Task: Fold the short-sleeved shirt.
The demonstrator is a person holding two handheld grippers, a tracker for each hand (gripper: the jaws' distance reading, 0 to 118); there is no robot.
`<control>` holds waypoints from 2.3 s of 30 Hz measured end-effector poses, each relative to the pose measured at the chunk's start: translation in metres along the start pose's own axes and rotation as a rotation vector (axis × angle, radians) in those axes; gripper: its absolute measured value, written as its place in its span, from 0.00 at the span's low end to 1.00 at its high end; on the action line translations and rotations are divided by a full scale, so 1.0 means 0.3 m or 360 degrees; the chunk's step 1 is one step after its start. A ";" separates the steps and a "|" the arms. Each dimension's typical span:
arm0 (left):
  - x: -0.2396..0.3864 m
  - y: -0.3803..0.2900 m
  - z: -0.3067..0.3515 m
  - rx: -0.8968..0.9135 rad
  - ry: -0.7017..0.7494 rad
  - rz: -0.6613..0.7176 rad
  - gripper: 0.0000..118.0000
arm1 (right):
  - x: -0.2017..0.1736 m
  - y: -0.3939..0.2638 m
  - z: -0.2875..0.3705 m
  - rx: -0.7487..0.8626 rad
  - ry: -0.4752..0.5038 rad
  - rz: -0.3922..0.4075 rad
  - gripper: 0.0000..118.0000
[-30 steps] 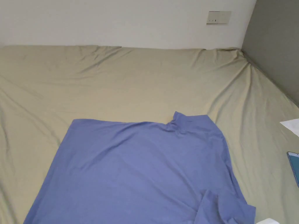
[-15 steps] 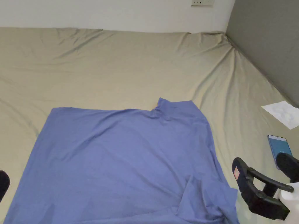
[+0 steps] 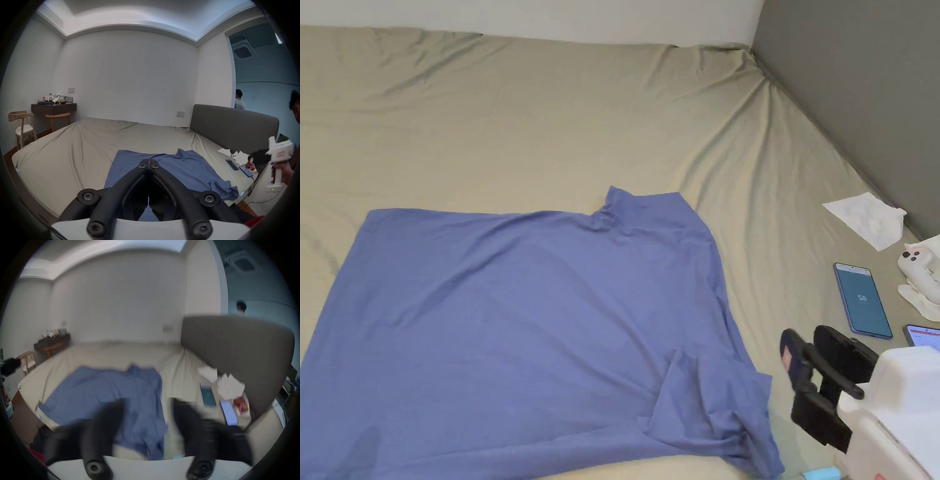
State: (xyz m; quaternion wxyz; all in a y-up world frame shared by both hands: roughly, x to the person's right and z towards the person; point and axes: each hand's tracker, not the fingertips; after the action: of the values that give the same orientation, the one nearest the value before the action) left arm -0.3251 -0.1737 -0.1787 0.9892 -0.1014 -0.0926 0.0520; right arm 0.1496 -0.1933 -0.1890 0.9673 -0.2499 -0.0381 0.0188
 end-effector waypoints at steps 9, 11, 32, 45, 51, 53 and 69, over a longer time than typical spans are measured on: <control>-0.010 -0.032 -0.016 -0.0057 -0.0025 0.0012 0.00 | 0.056 -0.403 -0.272 -0.0938 0.0112 0.0206 0.72; -0.016 -0.035 -0.015 -0.0068 -0.0019 0.0011 0.00 | 0.055 -0.419 -0.273 -0.0918 0.0093 0.0168 0.69; -0.347 -0.258 -0.208 -0.0638 0.0528 0.0085 0.92 | 0.033 -0.305 -0.217 -0.0691 0.0106 -0.0181 0.04; -0.367 -0.470 -0.302 -0.1055 0.0468 0.0104 0.65 | 0.008 -0.295 -0.219 -0.0695 0.0133 -0.0179 0.04; -0.335 -0.480 -0.350 -0.1138 0.0410 -0.0011 0.06 | 0.011 -0.299 -0.219 -0.0714 0.0123 -0.0181 0.04; -0.337 -0.482 -0.356 -0.1155 0.0372 0.0013 0.05 | 0.016 -0.300 -0.219 -0.0714 0.0123 -0.0187 0.04; -0.357 -0.294 -0.399 -0.0934 0.0310 0.0020 0.04 | 0.056 -0.138 -0.301 -0.0617 0.0144 -0.0105 0.04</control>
State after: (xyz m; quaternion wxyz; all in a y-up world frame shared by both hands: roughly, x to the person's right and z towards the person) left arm -0.3993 -0.2954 -0.2937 0.9215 -0.3879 -0.0079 0.0193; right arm 0.1745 -0.2720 -0.2467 0.9019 -0.4306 -0.0058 -0.0319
